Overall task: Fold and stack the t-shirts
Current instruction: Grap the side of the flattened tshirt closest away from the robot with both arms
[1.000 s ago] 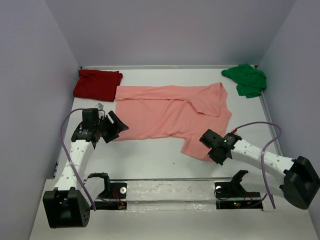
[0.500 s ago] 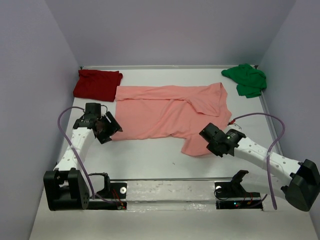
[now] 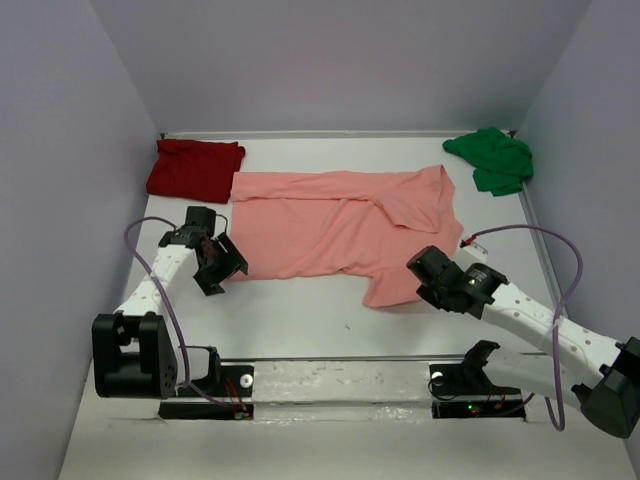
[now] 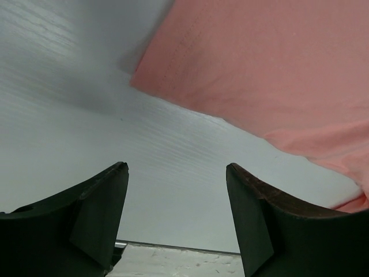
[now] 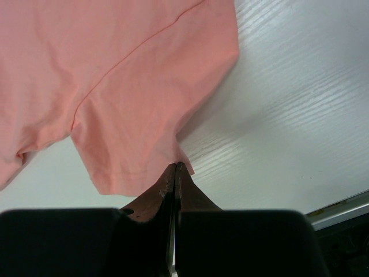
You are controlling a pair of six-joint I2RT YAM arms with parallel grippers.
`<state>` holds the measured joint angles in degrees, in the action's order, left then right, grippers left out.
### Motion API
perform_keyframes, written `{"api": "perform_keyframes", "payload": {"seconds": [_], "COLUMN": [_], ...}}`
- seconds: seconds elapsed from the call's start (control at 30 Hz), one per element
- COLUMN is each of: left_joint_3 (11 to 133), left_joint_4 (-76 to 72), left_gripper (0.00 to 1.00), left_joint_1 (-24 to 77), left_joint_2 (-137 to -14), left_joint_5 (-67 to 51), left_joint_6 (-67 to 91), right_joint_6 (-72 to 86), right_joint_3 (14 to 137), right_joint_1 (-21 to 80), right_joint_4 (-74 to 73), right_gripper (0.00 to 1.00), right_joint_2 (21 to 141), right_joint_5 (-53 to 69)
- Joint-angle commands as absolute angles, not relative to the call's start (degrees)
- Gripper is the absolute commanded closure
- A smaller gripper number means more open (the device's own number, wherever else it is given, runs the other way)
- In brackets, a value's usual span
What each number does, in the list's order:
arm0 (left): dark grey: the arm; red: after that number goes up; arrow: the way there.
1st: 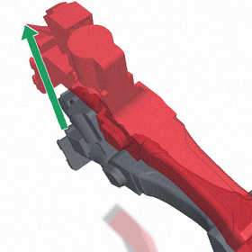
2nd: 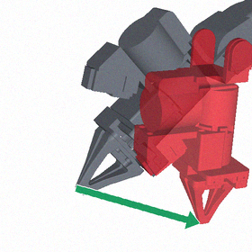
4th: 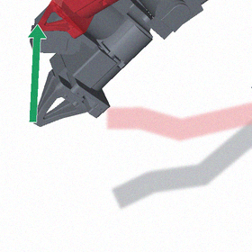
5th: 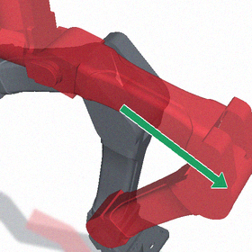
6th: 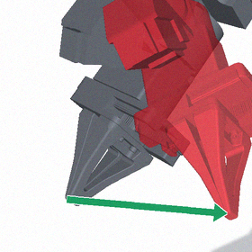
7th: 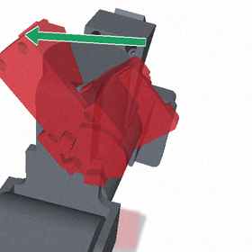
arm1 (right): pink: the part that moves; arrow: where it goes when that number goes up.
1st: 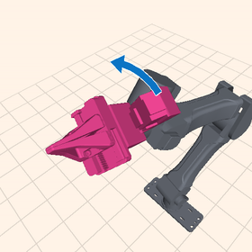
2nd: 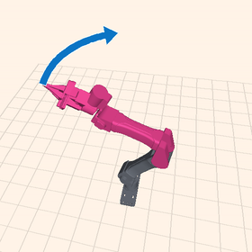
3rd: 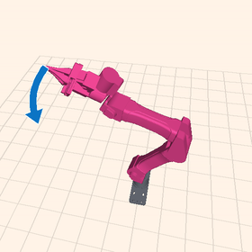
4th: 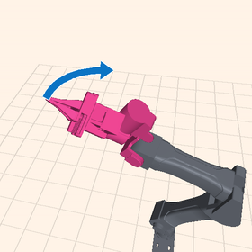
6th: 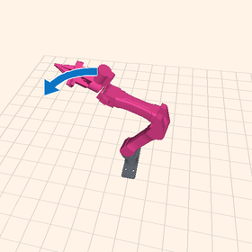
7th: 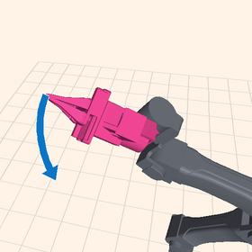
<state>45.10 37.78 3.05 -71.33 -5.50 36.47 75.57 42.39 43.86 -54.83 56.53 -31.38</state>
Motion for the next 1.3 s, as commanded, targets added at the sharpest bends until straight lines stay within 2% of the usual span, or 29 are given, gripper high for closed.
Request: {"api": "perform_keyframes", "payload": {"seconds": [0.0, 0.13, 0.2, 0.7, 0.8, 0.97, 1.07, 1.1, 1.23, 1.27], "left_joint_3": [47.3, 48.8, 48.9, 51.0, 50.7, 49.7, 49.4, 49.3, 49.2, 49.2], "left_joint_4": [38.3, 36.3, 34.8, 31.1, 30.8, 30.6, 30.6, 30.7, 31.1, 31.2], "left_gripper": [0.25, 0.34, 0.35, 0.36, 0.40, 0.51, 0.67, 0.77, 1.00, 1.00], "left_joint_1": [3.3, 3.3, 3.3, 2.8, 2.6, 2.3, 2.2, 2.2, 2.0, 2.0], "left_joint_2": [-75.7, -79.9, -82.2, -86.6, -87.1, -86.6, -85.7, -85.3, -85.1, -85.0], "left_joint_5": [-0.6, 3.8, 3.9, 5.5, 5.1, 4.0, 3.8, 3.9, 3.7, 3.7], "left_joint_6": [38.2, 38.7, 38.8, 38.1, 37.9, 37.9, 38.0, 38.1, 38.0, 38.0], "right_joint_6": [74.6, 75.1, 75.1, 76.0, 76.9, 76.5, 76.7, 76.9, 75.8, 76.1], "right_joint_3": [43.3, 42.8, 42.5, 42.2, 43.0, 43.6, 43.7, 43.7, 43.9, 43.9], "right_joint_1": [43.6, 43.6, 43.6, 43.6, 43.6, 43.6, 43.6, 43.6, 43.6, 43.6], "right_joint_4": [-53.8, -54.3, -54.7, -57.6, -59.1, -59.9, -59.9, -59.6, -58.8, -59.1], "right_gripper": [1.00, 1.00, 1.00, 1.00, 1.00, 1.00, 1.00, 1.00, 1.00, 1.00], "right_joint_2": [54.0, 52.6, 51.9, 49.1, 48.8, 48.3, 48.8, 49.0, 50.4, 50.6], "right_joint_5": [-33.4, -32.4, -32.5, -32.2, -32.4, -33.4, -33.3, -33.1, -32.8, -32.9]}}
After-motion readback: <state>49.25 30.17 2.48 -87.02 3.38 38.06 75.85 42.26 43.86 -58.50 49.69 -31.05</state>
